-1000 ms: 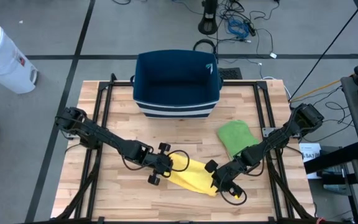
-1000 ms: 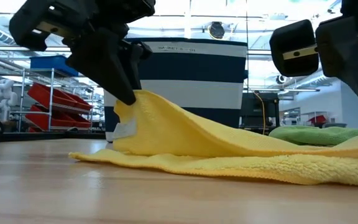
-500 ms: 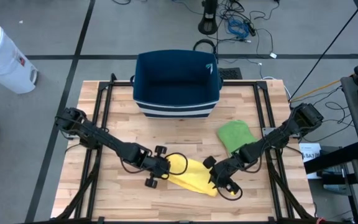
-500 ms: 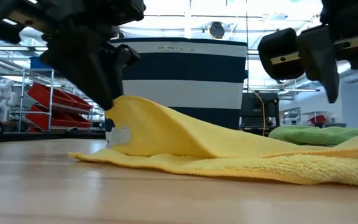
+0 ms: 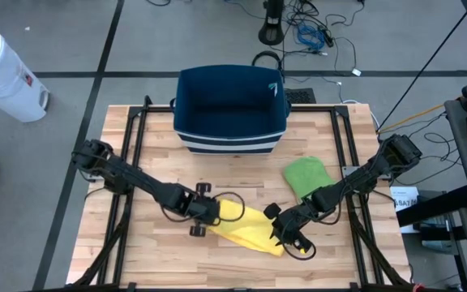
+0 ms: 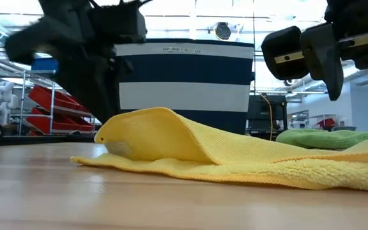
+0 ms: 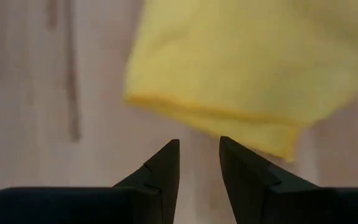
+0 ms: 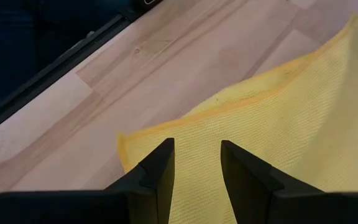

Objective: Fold towel
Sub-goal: Fold the yellow towel

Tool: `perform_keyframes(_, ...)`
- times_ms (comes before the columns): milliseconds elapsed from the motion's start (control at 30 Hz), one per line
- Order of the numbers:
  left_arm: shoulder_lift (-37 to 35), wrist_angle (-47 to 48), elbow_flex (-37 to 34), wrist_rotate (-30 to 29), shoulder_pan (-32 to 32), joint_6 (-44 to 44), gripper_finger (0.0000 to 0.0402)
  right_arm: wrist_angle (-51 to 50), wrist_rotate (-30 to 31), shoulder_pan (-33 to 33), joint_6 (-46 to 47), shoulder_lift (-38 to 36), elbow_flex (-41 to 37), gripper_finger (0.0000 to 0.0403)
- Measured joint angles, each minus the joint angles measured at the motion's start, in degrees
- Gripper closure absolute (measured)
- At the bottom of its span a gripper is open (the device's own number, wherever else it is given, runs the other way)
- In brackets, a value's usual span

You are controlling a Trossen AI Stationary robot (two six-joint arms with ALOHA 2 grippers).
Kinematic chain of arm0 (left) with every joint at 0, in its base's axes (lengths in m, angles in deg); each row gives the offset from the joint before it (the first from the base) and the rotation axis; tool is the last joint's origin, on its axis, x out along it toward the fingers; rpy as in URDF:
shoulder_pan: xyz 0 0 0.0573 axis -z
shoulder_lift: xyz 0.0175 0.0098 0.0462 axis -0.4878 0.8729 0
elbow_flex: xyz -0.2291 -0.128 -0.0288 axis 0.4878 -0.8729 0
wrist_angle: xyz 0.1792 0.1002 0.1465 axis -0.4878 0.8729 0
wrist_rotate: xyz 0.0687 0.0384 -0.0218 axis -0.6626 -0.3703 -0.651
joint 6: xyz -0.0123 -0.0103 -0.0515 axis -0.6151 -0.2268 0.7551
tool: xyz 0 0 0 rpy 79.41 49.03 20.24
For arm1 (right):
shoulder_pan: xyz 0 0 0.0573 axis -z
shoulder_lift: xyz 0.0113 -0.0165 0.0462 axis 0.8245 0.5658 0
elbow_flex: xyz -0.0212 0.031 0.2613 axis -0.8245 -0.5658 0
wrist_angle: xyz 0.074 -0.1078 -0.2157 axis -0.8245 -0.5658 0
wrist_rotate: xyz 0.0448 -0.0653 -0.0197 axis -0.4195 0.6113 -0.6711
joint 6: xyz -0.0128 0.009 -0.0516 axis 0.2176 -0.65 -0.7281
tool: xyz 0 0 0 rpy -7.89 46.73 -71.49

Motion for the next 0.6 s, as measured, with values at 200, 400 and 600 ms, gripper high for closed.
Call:
perform_keyframes(200, -0.02, -3.47, -1.79, 1.55, -5.01, 8.42, 0.0282, 0.39, 0.0, 0.0, 0.11, 2.12, -0.01, 0.0284)
perform_keyframes(400, -0.02, -12.29, -5.3, 9.54, -8.61, 12.44, 0.0282, 1.16, -0.04, 0.0, 0.57, 5.54, -0.01, 0.0284)
perform_keyframes(600, 0.26, -14.9, -5.57, 15.45, -10.84, 16.29, 0.0282, 2.96, -0.24, 0.0, 0.79, 7.3, -0.01, 0.0284)
